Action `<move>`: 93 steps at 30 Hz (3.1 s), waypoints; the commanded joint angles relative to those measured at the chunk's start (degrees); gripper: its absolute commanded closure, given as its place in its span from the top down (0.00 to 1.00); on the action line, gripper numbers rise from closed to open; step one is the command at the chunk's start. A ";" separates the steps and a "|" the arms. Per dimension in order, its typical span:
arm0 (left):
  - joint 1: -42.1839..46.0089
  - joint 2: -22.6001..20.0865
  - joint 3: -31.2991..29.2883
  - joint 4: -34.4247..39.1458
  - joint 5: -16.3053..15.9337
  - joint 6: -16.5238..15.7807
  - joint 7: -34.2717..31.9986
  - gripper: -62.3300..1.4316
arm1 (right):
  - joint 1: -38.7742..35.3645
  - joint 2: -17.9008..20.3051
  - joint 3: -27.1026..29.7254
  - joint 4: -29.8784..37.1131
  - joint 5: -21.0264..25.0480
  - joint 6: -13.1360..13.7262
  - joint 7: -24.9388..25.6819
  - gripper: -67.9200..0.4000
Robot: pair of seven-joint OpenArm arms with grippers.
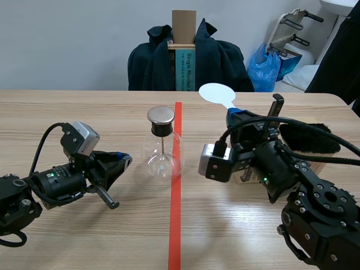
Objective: Do the electroscope experiment.
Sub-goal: 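Move the plate toward and away from the electroscope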
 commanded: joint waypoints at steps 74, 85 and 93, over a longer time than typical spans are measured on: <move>-0.33 -0.02 -0.26 1.33 -0.42 0.11 -0.61 0.07 | 0.68 0.02 0.59 0.79 0.39 -0.61 -3.54 0.02; -0.33 -0.02 -0.26 1.33 -0.42 0.11 -0.61 0.07 | 0.68 0.02 0.59 0.79 0.35 -0.61 -4.00 0.02; -0.33 -0.02 -0.26 1.33 -0.42 0.11 -0.61 0.07 | 0.68 0.00 0.57 0.79 -1.31 -0.61 5.73 0.02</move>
